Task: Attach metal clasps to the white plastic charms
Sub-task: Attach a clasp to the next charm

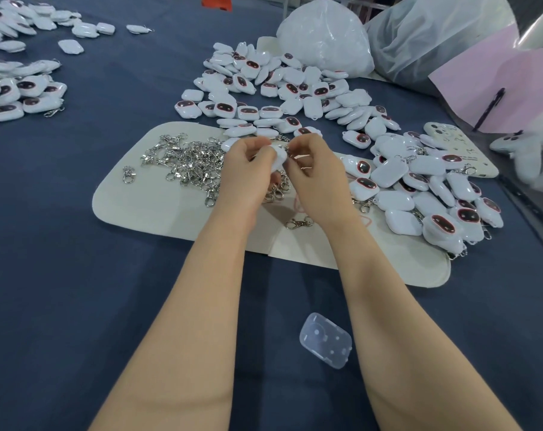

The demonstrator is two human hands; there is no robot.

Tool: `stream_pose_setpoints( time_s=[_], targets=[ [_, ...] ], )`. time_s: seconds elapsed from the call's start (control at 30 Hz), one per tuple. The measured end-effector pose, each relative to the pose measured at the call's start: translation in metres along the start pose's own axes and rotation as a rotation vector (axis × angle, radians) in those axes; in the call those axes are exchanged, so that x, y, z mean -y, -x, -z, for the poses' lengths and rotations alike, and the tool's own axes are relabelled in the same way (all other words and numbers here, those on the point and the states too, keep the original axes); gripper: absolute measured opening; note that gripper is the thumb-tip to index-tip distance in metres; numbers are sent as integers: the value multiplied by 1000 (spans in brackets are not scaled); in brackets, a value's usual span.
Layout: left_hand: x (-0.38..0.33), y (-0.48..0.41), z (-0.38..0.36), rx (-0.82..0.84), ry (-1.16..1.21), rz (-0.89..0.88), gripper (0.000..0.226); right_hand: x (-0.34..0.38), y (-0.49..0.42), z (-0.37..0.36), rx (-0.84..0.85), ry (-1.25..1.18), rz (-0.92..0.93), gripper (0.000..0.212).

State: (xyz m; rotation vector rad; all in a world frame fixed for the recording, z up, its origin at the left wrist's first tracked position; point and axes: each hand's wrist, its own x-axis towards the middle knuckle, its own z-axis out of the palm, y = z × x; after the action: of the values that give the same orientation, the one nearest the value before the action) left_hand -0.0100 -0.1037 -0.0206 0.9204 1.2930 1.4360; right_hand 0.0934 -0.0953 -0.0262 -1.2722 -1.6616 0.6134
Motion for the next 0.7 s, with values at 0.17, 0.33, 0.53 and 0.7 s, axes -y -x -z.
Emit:
stream_pose_setpoints(
  time_s=[0.17,0.33,0.53,0.7],
  targets=[
    [-4,1,-2,41,188,142,18,-1,-2,-2,-131,-19,-1,10],
    [-1,0,0,7,237,202,21,0,0,-1,-173,-8,63,10],
    [-1,-2,2,-45,302,241,4,2,1,-1,-183,146,141,11],
    [2,-1,-1,-102,-7,-1,16,-1,-1,3,-149,194,122,12]
  ],
)
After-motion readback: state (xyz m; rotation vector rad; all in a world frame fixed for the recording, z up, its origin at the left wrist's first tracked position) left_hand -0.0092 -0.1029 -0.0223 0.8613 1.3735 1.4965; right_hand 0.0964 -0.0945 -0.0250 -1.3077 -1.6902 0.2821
